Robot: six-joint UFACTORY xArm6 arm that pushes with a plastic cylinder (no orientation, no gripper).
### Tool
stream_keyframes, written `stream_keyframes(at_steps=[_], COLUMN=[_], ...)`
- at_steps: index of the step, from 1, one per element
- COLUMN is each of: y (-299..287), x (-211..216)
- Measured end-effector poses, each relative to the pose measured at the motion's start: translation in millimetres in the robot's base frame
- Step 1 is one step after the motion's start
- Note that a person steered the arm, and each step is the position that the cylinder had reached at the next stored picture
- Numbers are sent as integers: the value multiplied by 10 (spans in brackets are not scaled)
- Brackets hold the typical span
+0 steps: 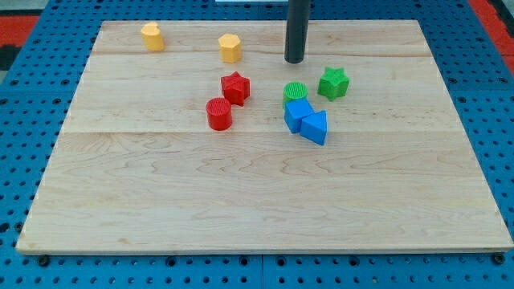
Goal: Slide the red star to the bottom right of the yellow heart
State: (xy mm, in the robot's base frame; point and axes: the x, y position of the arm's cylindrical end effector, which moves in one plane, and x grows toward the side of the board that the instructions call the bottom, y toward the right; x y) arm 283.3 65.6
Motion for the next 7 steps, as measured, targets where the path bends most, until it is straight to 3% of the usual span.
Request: stream_keyframes(at_steps=[1, 2, 3, 4, 6, 7], y=[710, 464, 442, -198, -785, -741], x=[411, 932, 820, 251, 943, 1334])
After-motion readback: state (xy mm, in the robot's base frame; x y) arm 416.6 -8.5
